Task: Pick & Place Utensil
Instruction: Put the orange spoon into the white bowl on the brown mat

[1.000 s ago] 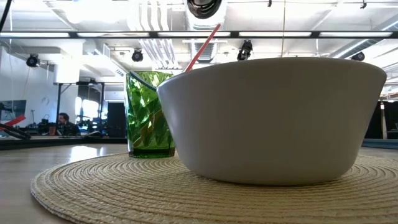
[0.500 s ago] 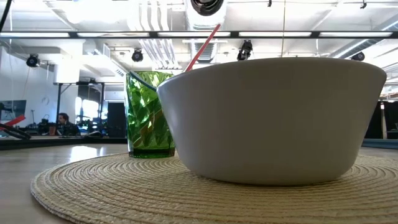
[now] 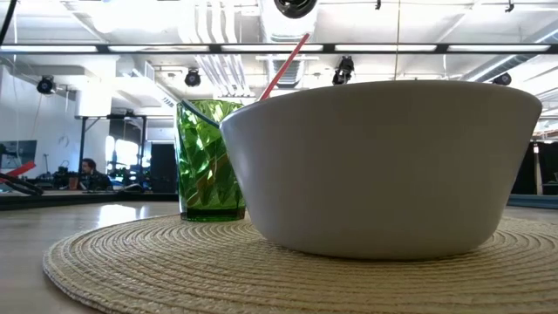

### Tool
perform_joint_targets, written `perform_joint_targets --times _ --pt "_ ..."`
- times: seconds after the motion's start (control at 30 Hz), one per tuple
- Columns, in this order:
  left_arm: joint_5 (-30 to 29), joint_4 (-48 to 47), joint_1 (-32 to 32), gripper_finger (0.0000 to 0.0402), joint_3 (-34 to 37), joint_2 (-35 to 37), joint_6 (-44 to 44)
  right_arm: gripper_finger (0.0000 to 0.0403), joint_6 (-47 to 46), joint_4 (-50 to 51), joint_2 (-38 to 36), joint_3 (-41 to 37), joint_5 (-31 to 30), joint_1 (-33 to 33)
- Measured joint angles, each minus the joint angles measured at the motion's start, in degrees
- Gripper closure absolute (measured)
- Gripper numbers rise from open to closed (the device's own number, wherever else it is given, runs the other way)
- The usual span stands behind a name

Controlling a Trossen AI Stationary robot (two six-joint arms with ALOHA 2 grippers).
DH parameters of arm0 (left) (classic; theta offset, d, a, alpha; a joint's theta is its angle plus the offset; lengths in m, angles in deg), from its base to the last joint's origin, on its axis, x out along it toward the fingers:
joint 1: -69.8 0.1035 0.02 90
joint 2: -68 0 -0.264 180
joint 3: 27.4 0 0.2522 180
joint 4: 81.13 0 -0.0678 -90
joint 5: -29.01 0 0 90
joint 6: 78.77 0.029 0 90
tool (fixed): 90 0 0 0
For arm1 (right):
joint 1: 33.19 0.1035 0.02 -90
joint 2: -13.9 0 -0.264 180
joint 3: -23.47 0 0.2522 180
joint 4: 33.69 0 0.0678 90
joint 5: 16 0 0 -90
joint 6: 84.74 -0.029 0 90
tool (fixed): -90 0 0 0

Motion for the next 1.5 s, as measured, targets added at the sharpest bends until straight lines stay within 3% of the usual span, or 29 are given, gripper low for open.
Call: perform_joint_targets --times 0.23,0.47,0.67,1.07,1.33,1.5 --pt "0.0 0.0 0.0 0.0401 -0.5 0.0 1.2 0.0319 1.4 -0.9 1.0 -0.1 0.1 -0.6" --pt "0.0 0.0 0.0 0.0401 -0.6 0.0 1.3 0.0387 -0.3 -0.9 1.0 0.0 0.0 -0.7" --pt "0.1 0.0 0.1 0.0398 -0.5 0.0 1.3 0.0392 -1.4 -0.7 1.0 0.0 -0.1 -0.6" --pt "0.0 0.0 0.1 0.0334 -0.6 0.0 4.6 0.0394 -3.1 1.7 1.0 0.0 0.2 -0.6" --pt "-0.9 0.0 0.1 0.0264 -0.6 0.0 4.7 0.0394 -7.9 10.1 0.8 0.0 0.1 -0.6" --pt "-2.8 -0.1 0.1 0.0244 -0.6 0.6 4.7 0.0394 -10.3 15.6 0.4 0.0 0.1 -0.4"
